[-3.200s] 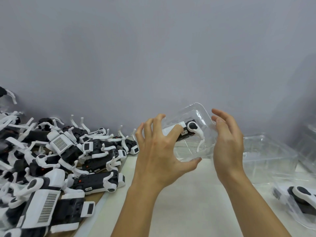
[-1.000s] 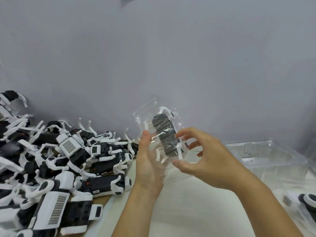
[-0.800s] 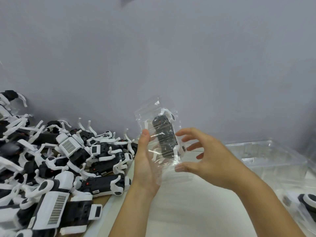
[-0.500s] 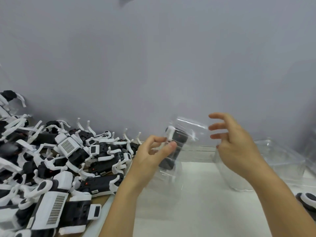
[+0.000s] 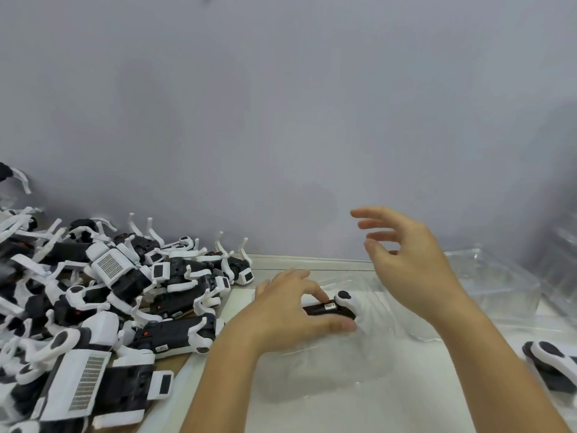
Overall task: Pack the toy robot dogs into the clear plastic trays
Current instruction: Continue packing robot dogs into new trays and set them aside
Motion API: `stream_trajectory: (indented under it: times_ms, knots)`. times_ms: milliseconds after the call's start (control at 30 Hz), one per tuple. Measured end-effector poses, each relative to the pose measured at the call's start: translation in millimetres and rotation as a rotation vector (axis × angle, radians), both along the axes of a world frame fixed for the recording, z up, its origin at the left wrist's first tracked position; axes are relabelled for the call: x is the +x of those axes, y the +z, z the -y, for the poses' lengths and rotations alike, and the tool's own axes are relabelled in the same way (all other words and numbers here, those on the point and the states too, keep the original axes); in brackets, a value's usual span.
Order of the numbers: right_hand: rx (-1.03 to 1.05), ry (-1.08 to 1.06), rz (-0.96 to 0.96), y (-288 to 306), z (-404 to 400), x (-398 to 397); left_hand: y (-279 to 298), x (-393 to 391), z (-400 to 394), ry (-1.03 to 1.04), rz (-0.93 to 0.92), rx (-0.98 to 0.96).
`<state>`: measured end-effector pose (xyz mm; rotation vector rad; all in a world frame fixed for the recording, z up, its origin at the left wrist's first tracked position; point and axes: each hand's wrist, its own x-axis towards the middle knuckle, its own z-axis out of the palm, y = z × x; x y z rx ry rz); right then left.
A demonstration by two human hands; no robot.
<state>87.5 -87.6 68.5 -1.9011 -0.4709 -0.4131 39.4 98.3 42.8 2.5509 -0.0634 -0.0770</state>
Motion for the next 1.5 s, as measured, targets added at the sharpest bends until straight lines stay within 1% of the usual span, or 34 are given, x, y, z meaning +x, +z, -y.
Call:
stream_trajectory:
  times_ms: [33,100,133,200,300,400,433,500,533,567,633,667,700,800,867,967,1167,1233,1300,1367,1500]
  knots:
    - [-0.002,0.006,0.0,-0.4,-1.6,-0.6,1.9,0.7,-1.1,0.012,0.059,-0.022]
    - [-0.011,0.017,0.003,-1.2,-5.1,-2.0,5.9,2.2,-4.3,0.03,0.18,0.039]
    - [-0.03,0.032,-0.002,-2.2,-6.9,-2.5,8.7,2.0,-7.1,0.049,0.201,0.062]
    - [-0.108,0.097,-0.047,-6.4,-10.9,-3.6,12.9,1.7,-15.4,0.084,0.155,0.081]
    - [-0.287,0.171,-0.145,-17.9,-20.0,-4.2,10.2,1.1,-23.1,0.104,0.07,0.095]
    - [-0.375,0.211,-0.174,-31.8,-35.4,-6.4,-0.9,4.0,-19.5,0.09,0.093,0.134]
    - [-0.389,0.219,-0.172,-36.0,-41.3,-7.7,-3.9,4.4,-21.0,0.082,0.093,0.116]
    - [-0.41,0.2,-0.162,-42.9,-50.8,-9.6,-6.5,4.3,-31.4,0.048,0.067,0.003]
    - [-0.415,0.181,-0.154,-45.1,-53.5,-10.4,-6.2,3.6,-37.4,0.042,0.074,-0.07]
    - [-0.421,0.164,-0.145,-46.5,-55.1,-11.2,-6.8,3.6,-42.3,0.067,0.121,-0.144]
    - [-0.459,0.139,-0.131,-47.9,-56.4,-13.3,-13.5,7.9,-46.0,0.219,0.293,-0.299]
    - [-0.487,0.129,-0.123,-48.1,-57.0,-14.2,-17.3,11.1,-44.1,0.298,0.339,-0.37]
    - [-0.514,0.119,-0.112,-48.2,-57.8,-15.1,-21.0,14.0,-40.2,0.343,0.33,-0.424]
    - [-0.554,0.083,-0.079,-47.1,-62.2,-18.0,-37.0,20.7,-28.7,0.362,0.177,-0.549]
    - [-0.564,0.039,-0.064,-46.7,-64.3,-19.9,-42.2,22.8,-27.3,0.39,0.164,-0.615]
    - [-0.595,0.019,-0.048,-46.8,-65.2,-21.4,-43.2,24.1,-26.9,0.407,0.177,-0.658]
    - [-0.58,0.042,-0.075,-46.7,-63.6,-21.1,-41.5,22.7,-25.7,0.411,0.184,-0.651]
    - [-0.569,0.046,-0.078,-47.2,-63.6,-21.8,-40.9,22.3,-25.6,0.43,0.198,-0.607]
    - [-0.551,0.04,-0.074,-48.1,-64.3,-22.2,-39.7,21.2,-26.3,0.485,0.234,-0.515]
    - [-0.481,0.045,-0.077,-46.9,-65.2,-23.3,-37.5,19.9,-28.2,0.489,0.245,-0.432]
    - [-0.241,0.062,-0.019,-28.0,-70.1,-27.5,-28.8,11.7,-34.8,0.368,0.184,-0.33]
